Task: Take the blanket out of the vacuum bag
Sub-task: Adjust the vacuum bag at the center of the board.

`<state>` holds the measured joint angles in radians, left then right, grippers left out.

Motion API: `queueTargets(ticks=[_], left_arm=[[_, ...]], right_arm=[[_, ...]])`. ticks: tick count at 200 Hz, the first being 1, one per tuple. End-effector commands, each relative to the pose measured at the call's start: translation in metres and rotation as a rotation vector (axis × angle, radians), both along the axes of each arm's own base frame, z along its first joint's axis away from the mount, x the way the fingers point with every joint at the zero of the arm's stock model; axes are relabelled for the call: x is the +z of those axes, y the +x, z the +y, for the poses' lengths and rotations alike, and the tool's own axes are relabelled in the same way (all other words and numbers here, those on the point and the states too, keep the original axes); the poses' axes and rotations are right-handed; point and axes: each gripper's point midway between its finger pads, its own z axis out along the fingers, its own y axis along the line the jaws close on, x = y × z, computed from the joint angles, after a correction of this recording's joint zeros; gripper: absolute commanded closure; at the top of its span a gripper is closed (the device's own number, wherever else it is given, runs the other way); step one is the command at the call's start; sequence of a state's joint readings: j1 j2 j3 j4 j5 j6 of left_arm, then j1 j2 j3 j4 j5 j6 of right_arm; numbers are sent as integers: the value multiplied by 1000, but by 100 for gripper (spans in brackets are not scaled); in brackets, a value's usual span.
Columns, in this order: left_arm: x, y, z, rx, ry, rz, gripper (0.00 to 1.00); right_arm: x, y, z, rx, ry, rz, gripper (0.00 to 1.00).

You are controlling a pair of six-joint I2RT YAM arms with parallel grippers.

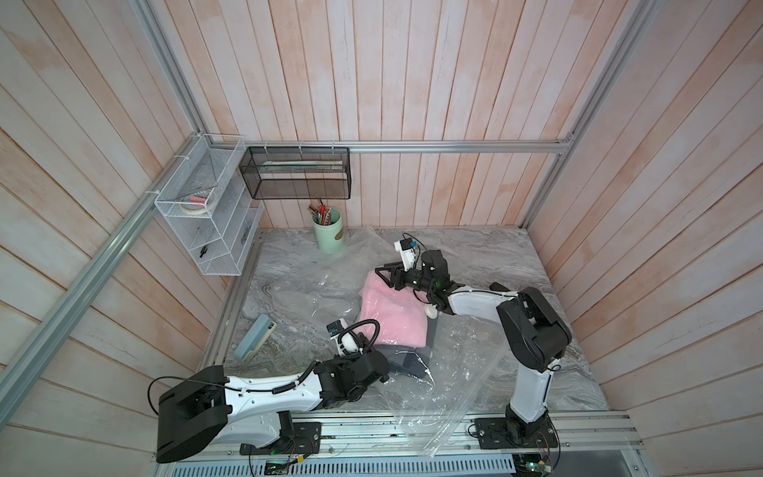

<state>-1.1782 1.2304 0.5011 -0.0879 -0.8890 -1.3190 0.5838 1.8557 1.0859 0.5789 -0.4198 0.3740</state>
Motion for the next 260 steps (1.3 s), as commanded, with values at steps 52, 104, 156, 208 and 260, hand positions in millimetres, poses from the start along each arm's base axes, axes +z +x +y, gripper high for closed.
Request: queueTargets(ticks=[52, 104, 156, 208, 260], left_arm=[[1, 6, 17, 105, -107, -33, 100], [13, 9, 12, 52, -103, -58, 100], [8, 3, 16, 62, -126, -30, 100], [9, -2, 27, 81, -123, -30, 100], [14, -6, 60, 140, 130, -16, 43]], right_arm=[[-34, -70, -119, -388, -129, 227, 38], [-86, -116, -113, -312, -59, 352, 37], [-93, -88, -55, -136, -23, 333, 37], [-91, -56, -13, -39, -7, 284, 37], [-58, -38, -2, -25, -30, 203, 36]])
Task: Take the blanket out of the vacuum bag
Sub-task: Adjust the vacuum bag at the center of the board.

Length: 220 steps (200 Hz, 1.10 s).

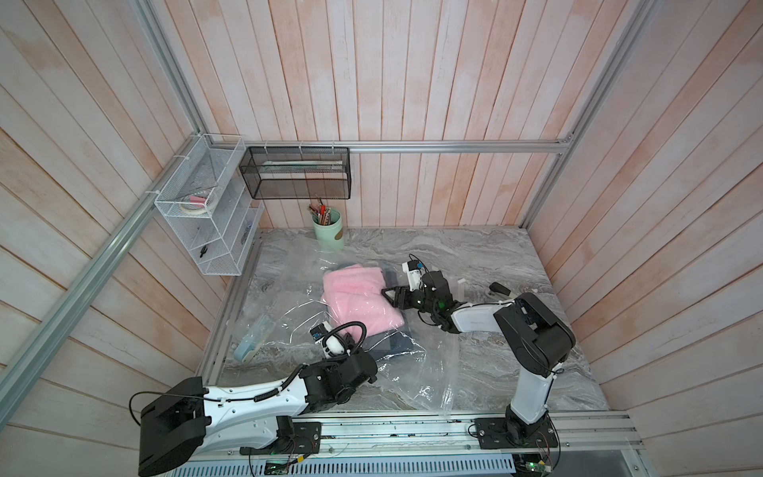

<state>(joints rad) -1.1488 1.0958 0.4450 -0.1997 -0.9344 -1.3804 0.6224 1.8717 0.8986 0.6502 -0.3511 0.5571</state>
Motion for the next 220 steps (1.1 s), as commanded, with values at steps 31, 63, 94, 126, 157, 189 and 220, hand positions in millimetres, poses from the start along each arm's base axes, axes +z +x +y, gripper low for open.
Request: queueTargets(ticks=[31, 63, 94, 126, 157, 189, 220], left_arm=[[7, -17, 52, 94, 327, 110, 19], [15, -28, 47, 35, 403, 161, 14], [35, -18, 9, -96, 419, 109, 11], [85, 2, -49, -262, 407, -52, 9], [113, 20, -73, -313, 397, -138, 4], [104, 43, -62, -300, 397, -163, 1], [88, 55, -39, -292, 347, -179, 0]], right_arm=[[46, -3, -2, 20, -57, -80, 36], [84, -2, -35, -37, -85, -115, 36], [99, -8, -92, -158, -121, -109, 34], [67, -32, -163, -324, -96, -20, 34], [20, -57, -210, -462, -86, 98, 32], [-11, -65, -223, -485, -91, 175, 32], [-15, -66, -220, -457, -47, 180, 32]])
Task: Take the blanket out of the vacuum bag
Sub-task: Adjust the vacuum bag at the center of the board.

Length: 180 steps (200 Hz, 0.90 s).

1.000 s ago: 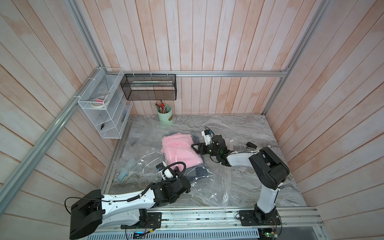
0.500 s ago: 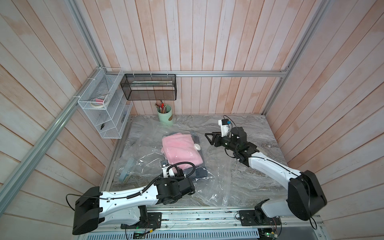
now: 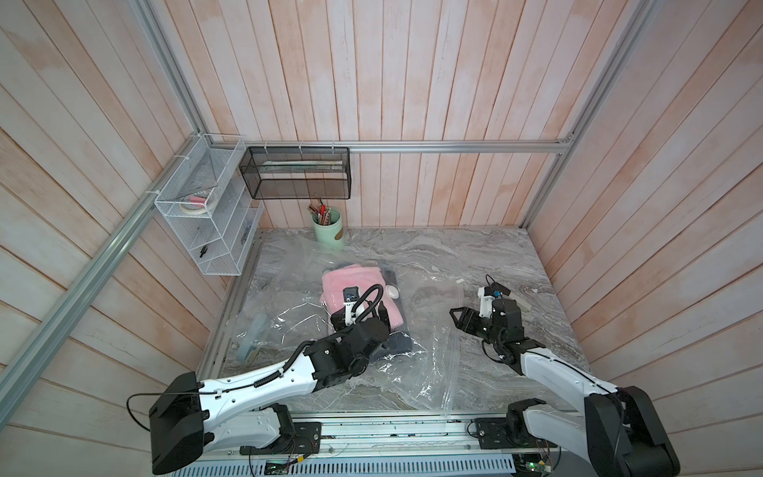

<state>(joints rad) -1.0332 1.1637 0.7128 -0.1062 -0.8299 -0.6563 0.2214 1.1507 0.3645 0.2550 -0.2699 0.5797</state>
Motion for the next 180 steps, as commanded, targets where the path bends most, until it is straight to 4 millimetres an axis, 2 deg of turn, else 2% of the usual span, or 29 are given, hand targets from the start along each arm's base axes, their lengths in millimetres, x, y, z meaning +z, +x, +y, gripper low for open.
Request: queueTargets(ticks=[1, 11, 14, 19, 42, 74, 96, 136, 147, 158, 166, 180], left_arm=[[-1, 8, 6, -43, -26, -40, 1], [-13, 6, 13, -30, -19, -15, 0], [-17, 12, 23, 5, -15, -9, 0], [-23, 12, 28, 19, -9, 1, 0], [-46, 11, 40, 41, 18, 39, 0], [-69, 8, 47, 64, 30, 89, 0], [-83, 6, 46, 56, 21, 106, 0], [-103, 1, 49, 54, 25, 134, 0], [-107, 0, 52, 62, 36, 143, 0], [-110, -1, 54, 68, 46, 150, 0], [-111, -1, 56, 75, 50, 151, 0], [-111, -1, 60, 88, 66, 150, 0]], right_arm=[[3, 1, 5, 20, 60, -23, 32], [3, 1, 8, 27, 79, -28, 32], [4, 1, 9, 30, 84, -30, 32], [2, 0, 10, 36, 87, -29, 32], [-6, -1, 13, 59, 86, -17, 32], [-16, -4, 19, 99, 102, 7, 32], [-10, -3, 28, 134, 156, -25, 34], [14, -1, 47, 229, 222, -110, 54], [23, 0, 52, 249, 228, -137, 66], [32, 1, 57, 273, 231, -161, 88], [39, 2, 60, 281, 232, -179, 100], [52, 4, 67, 301, 239, -214, 100]])
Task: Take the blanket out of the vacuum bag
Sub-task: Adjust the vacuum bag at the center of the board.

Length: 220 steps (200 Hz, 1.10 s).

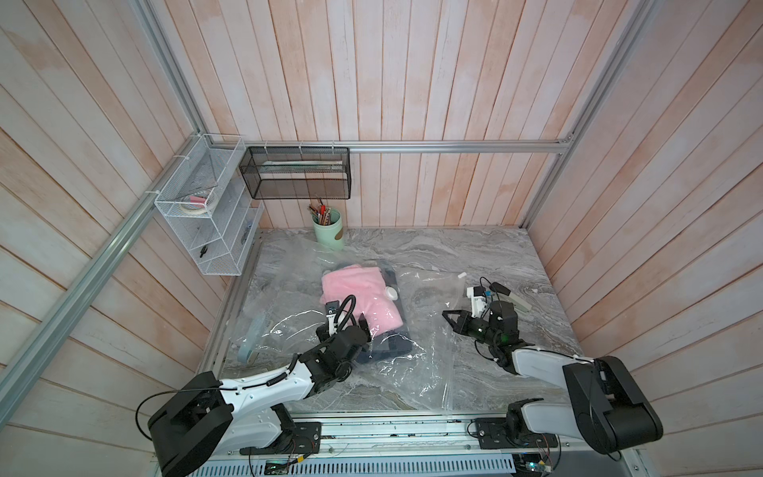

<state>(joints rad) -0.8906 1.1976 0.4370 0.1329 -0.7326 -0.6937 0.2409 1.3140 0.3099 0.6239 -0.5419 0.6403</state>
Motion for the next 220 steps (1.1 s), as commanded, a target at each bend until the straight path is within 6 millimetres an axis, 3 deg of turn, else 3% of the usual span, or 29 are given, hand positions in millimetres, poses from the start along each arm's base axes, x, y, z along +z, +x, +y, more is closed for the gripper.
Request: queueTargets(ticks=[1, 32, 67, 102, 122, 163, 191, 220], left_arm=[[-24, -8, 13, 8, 71, 64, 0], [-20, 2, 23, 28, 82, 42, 0], [-12, 18, 31, 5, 90, 19, 0], [-9, 19, 41, 23, 127, 28, 0], [-20, 17, 57, 70, 142, 62, 0], [-10, 23, 47, 28, 105, 41, 0], [16, 25, 10, -174, 55, -7, 0], [62, 13, -29, -371, -7, -77, 0]], right_arm=[[43, 8, 17, 64, 43, -139, 100], [62, 10, 43, 123, 67, -173, 100], [81, 16, 95, 226, 94, -200, 100], [107, 22, 129, 294, 187, -250, 100], [138, 22, 131, 310, 226, -319, 100], [187, 16, 110, 227, 139, -438, 100], [179, 15, 102, 207, 120, -422, 100], [157, 16, 104, 206, 143, -381, 98]])
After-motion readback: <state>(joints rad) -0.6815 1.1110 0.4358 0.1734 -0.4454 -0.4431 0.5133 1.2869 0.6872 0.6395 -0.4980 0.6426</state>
